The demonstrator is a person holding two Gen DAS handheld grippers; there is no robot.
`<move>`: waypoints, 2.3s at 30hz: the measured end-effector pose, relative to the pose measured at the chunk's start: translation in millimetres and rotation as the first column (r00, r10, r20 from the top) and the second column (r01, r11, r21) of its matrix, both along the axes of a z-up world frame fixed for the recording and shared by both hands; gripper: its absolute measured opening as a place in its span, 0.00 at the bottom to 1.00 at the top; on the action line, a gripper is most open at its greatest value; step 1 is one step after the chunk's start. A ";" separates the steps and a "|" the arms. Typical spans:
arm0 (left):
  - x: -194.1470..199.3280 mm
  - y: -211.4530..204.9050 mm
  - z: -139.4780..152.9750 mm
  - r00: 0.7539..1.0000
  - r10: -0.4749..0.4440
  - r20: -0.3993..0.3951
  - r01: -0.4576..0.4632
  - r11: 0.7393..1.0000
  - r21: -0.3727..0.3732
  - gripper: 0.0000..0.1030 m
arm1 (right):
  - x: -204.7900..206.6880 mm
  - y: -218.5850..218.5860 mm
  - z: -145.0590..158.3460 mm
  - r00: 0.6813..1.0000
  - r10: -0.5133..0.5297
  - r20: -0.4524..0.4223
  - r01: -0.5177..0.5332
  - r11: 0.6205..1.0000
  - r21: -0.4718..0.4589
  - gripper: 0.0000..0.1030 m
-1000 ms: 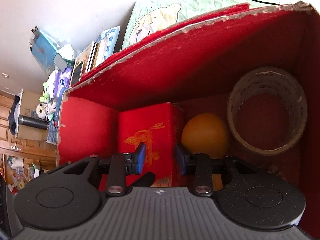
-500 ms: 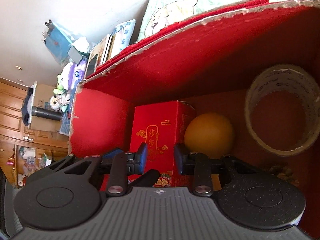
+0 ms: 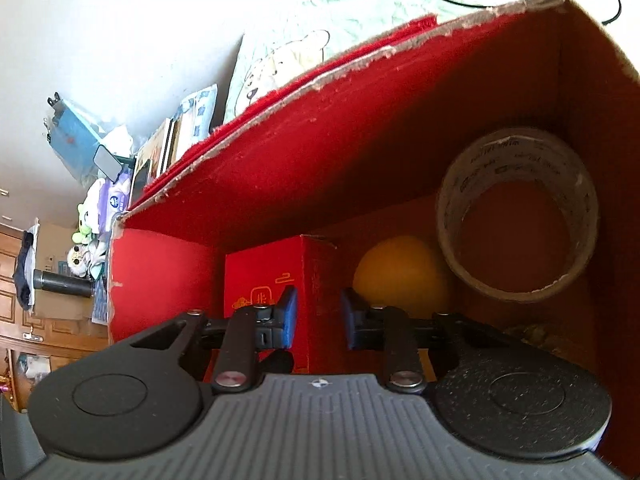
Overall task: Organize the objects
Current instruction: 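Open the right gripper to release the gift box inside, then lift the open right gripper out of the box and back away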
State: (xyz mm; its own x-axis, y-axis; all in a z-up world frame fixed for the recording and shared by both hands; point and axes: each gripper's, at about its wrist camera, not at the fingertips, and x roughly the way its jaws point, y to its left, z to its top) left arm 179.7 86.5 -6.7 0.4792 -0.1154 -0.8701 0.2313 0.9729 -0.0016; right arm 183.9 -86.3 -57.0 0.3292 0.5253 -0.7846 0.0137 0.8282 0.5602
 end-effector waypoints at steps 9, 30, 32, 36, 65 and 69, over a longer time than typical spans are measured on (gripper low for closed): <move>0.8 0.7 -0.5 1.000 0.019 -0.007 -0.019 1.000 0.003 0.58 | 0.9 7.6 5.0 0.999 0.042 0.026 -0.041 0.999 -0.023 0.29; -34.5 5.5 34.4 0.991 0.088 0.100 -0.091 0.996 0.019 0.66 | -44.8 -6.3 32.9 0.965 -0.009 0.261 0.017 0.999 -0.029 0.29; -38.1 5.6 39.1 0.989 0.099 0.107 -0.101 0.995 0.017 0.68 | -51.8 -9.4 38.6 0.956 -0.018 0.294 0.027 0.999 -0.025 0.30; -47.4 2.0 47.7 0.984 0.119 0.135 -0.124 0.992 0.030 0.70 | -64.7 -17.2 49.4 0.933 -0.040 0.357 0.047 0.999 -0.012 0.35; -126.6 -45.1 68.8 0.940 0.286 0.188 -0.307 0.947 0.096 0.77 | -140.9 -68.2 73.3 0.886 0.091 0.456 -0.131 0.990 0.056 0.39; -134.9 -50.7 62.5 0.938 0.301 0.171 -0.321 0.940 0.112 0.78 | -150.0 -70.8 70.7 0.884 0.123 0.451 -0.160 0.986 0.043 0.40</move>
State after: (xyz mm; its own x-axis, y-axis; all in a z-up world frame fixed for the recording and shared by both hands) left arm 44.8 35.8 55.9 0.5974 0.1746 -0.7827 -0.0955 0.9846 0.1467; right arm 33.9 -157.2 13.7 0.5518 0.6452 -0.5284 -0.3664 0.7567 0.5414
